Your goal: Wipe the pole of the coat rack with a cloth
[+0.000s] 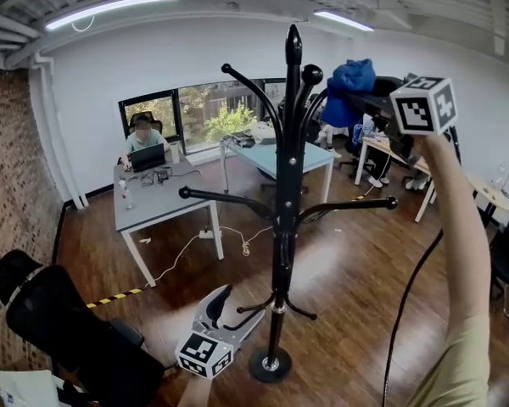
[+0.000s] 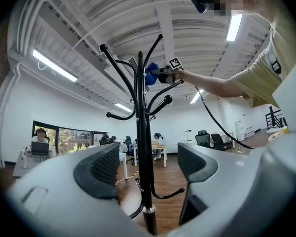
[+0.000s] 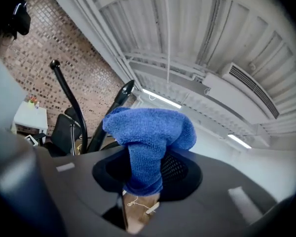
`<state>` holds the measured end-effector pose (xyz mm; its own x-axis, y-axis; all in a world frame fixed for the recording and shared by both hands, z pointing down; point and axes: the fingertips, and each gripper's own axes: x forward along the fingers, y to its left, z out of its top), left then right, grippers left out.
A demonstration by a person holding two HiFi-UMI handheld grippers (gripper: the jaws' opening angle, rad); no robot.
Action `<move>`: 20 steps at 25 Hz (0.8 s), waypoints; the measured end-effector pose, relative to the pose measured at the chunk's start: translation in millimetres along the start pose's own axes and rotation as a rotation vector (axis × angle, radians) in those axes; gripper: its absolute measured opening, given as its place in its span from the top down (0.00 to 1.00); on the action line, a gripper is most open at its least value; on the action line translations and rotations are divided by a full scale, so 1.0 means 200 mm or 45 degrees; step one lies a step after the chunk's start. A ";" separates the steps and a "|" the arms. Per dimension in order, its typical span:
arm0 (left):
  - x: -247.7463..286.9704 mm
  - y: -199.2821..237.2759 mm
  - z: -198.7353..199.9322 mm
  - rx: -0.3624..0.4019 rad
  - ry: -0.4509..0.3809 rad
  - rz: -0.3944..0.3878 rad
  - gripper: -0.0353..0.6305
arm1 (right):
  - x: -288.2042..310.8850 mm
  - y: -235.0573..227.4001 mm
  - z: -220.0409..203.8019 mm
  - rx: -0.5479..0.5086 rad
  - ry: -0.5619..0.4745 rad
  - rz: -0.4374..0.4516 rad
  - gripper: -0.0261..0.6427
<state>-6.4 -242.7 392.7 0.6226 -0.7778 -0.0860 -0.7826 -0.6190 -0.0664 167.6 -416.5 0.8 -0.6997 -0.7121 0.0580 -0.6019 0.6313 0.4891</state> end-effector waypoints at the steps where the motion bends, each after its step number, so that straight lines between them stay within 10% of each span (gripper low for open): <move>1: 0.01 -0.01 0.00 0.000 0.003 -0.012 0.43 | 0.02 0.05 0.00 -0.028 0.015 0.017 0.75; 12: 0.06 -0.05 -0.06 -0.017 0.015 -0.063 0.43 | 0.17 0.47 -0.14 -0.425 0.267 0.277 0.75; 20: 0.02 -0.02 -0.06 -0.030 0.015 -0.073 0.43 | 0.15 0.57 -0.30 -0.440 0.392 0.422 0.75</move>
<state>-0.8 -244.8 405.3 0.6664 -0.7423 -0.0708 -0.7455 -0.6648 -0.0473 100.1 -384.2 110.1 -0.6542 -0.5822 0.4827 -0.1716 0.7359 0.6550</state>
